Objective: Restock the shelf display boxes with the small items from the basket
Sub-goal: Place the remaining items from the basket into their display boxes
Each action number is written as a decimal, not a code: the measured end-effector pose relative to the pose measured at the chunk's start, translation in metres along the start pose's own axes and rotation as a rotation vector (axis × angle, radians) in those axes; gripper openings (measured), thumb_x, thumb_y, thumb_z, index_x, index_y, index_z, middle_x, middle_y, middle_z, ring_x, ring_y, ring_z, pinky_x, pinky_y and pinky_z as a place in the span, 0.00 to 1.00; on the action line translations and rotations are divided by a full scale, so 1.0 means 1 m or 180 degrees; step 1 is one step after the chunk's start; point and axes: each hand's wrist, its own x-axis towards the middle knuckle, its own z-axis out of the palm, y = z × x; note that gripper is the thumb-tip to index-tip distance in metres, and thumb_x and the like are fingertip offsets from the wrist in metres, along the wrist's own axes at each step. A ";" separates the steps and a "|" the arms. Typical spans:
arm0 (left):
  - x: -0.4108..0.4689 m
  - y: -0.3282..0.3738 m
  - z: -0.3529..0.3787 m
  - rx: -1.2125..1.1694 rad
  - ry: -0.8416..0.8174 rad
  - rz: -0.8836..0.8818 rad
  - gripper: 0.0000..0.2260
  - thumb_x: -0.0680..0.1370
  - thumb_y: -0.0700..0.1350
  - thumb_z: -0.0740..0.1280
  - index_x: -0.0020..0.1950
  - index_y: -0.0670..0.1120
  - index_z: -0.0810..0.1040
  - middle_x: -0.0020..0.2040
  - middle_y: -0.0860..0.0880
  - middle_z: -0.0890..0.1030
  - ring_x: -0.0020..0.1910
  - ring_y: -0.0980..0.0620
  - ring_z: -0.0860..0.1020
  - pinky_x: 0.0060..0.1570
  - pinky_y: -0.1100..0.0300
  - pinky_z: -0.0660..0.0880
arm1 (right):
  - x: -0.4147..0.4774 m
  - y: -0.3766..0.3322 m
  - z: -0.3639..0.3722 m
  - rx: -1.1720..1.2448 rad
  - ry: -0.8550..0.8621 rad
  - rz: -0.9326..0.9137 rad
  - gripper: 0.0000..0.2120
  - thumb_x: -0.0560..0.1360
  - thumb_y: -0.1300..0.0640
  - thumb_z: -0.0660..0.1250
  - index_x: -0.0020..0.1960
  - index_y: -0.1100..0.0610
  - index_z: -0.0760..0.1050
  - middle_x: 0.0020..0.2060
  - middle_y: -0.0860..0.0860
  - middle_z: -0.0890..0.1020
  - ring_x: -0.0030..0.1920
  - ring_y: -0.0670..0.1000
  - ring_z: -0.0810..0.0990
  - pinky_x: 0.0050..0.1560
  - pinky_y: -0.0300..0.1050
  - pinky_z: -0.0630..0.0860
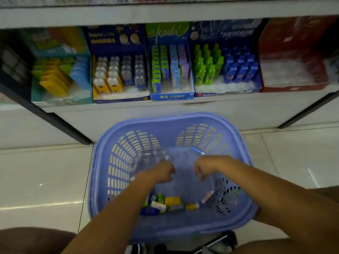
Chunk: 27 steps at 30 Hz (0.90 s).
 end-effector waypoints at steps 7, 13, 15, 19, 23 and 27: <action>0.001 -0.025 0.056 0.0476 -0.0829 0.0135 0.10 0.75 0.39 0.67 0.54 0.37 0.80 0.55 0.36 0.80 0.55 0.40 0.79 0.51 0.53 0.74 | 0.046 0.009 0.072 -0.0983 -0.0800 0.0143 0.17 0.74 0.60 0.70 0.59 0.66 0.74 0.57 0.62 0.76 0.46 0.58 0.72 0.48 0.52 0.70; 0.019 -0.025 0.069 0.0523 -0.0446 0.0140 0.10 0.73 0.36 0.66 0.53 0.35 0.80 0.55 0.35 0.80 0.55 0.38 0.78 0.53 0.49 0.73 | 0.059 0.014 0.067 -0.0950 -0.0644 -0.0095 0.14 0.69 0.56 0.75 0.41 0.64 0.72 0.37 0.57 0.74 0.39 0.55 0.73 0.41 0.46 0.68; 0.024 -0.024 0.074 0.0539 -0.0444 0.0097 0.12 0.73 0.39 0.68 0.55 0.35 0.79 0.56 0.35 0.80 0.56 0.38 0.78 0.54 0.49 0.74 | 0.064 0.018 0.071 -0.0711 -0.0667 -0.0078 0.17 0.68 0.52 0.76 0.45 0.66 0.79 0.43 0.60 0.81 0.44 0.57 0.80 0.43 0.47 0.73; 0.034 -0.019 0.080 0.0434 -0.0671 -0.0037 0.18 0.73 0.43 0.71 0.60 0.37 0.77 0.59 0.36 0.78 0.58 0.39 0.78 0.56 0.48 0.74 | 0.071 0.023 0.081 -0.0588 -0.0746 -0.0144 0.18 0.70 0.50 0.73 0.50 0.65 0.80 0.49 0.59 0.82 0.49 0.58 0.81 0.51 0.50 0.76; 0.038 -0.014 0.085 0.0162 -0.0893 -0.0112 0.19 0.73 0.42 0.71 0.61 0.38 0.76 0.60 0.37 0.78 0.57 0.40 0.78 0.56 0.49 0.76 | 0.071 0.021 0.087 -0.0453 -0.0957 -0.0074 0.17 0.77 0.50 0.65 0.54 0.64 0.77 0.47 0.59 0.77 0.48 0.58 0.76 0.52 0.52 0.73; 0.042 -0.011 0.078 0.0019 -0.0773 -0.0183 0.19 0.76 0.43 0.68 0.65 0.38 0.74 0.64 0.38 0.75 0.61 0.40 0.75 0.60 0.51 0.72 | 0.070 0.011 0.075 0.0036 -0.0601 0.0160 0.11 0.76 0.53 0.65 0.55 0.58 0.77 0.44 0.53 0.75 0.44 0.53 0.74 0.47 0.46 0.69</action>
